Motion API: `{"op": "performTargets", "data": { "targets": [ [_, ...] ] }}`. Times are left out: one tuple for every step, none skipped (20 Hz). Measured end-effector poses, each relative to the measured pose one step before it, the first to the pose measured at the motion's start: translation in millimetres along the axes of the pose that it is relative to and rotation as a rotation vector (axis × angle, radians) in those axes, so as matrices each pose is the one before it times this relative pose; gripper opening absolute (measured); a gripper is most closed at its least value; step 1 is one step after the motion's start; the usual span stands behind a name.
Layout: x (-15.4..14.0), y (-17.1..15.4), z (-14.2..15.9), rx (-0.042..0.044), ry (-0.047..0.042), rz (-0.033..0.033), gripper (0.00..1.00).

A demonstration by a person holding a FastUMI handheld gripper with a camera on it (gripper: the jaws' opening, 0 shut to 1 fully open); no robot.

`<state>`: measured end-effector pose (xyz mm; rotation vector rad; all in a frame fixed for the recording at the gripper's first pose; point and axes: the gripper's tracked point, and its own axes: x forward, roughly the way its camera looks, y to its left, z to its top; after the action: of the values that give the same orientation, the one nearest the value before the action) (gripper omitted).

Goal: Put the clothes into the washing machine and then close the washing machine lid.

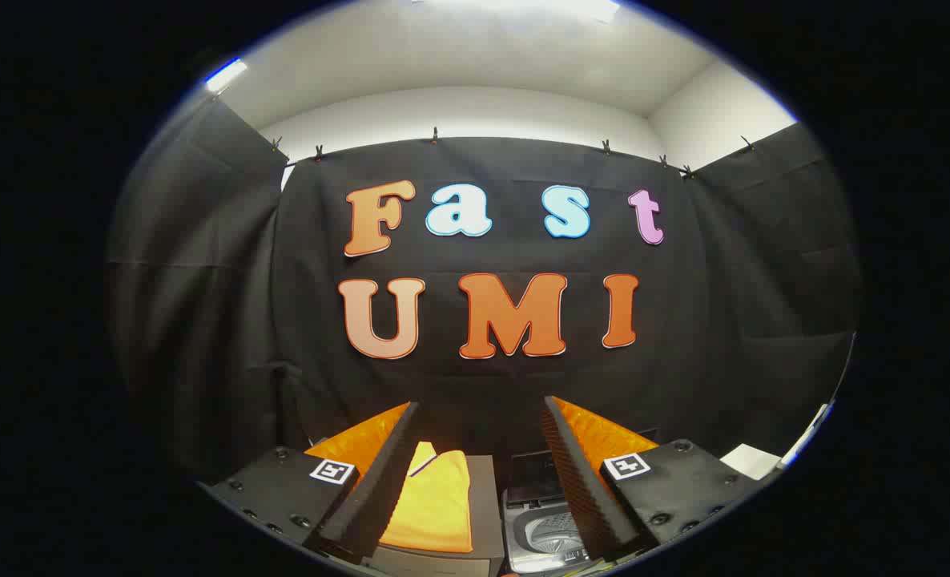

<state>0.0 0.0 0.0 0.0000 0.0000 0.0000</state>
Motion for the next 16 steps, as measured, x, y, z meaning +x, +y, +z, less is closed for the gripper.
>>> {"op": "performTargets", "data": {
  "targets": [
    [-0.07,0.32,0.26,-0.00043,0.00065,0.00038,0.97],
    [0.42,0.47,-0.20,0.00077,0.00012,-0.00001,0.97],
    [0.21,0.37,-0.07,-0.00003,-0.00014,0.00115,0.97],
    [-0.59,0.30,0.26,-0.00103,-0.00026,-0.00119,0.97],
    [0.62,-0.35,1.12,-0.00079,-0.00057,-0.00146,0.97],
    [-0.43,0.80,-0.11,-0.00071,0.00051,0.00131,0.97],
    [0.93,-0.71,-0.97,-0.00158,0.00113,-0.00106,0.97],
    [0.30,0.65,0.08,-0.00053,0.00100,0.00054,0.97],
    [0.22,0.74,-0.30,-0.00028,-0.00009,0.00050,0.97],
    [-0.47,0.37,0.47,-0.00093,-0.00050,0.00015,0.97],
    [-0.12,0.34,-0.33,-0.00174,0.00062,-0.00086,0.97],
    [-0.24,0.21,-0.05,-0.00178,-0.00002,0.00040,0.97],
    [0.51,0.44,-0.73,-0.00056,0.00119,0.00046,0.97],
    [0.41,1.07,0.75,0.00109,0.00068,0.00195,0.97],
    [0.57,0.82,0.10,0.00123,0.00034,-0.00038,0.97],
    [0.64,1.07,-0.67,0.00094,0.00148,0.00317,0.97]
  ]
}}
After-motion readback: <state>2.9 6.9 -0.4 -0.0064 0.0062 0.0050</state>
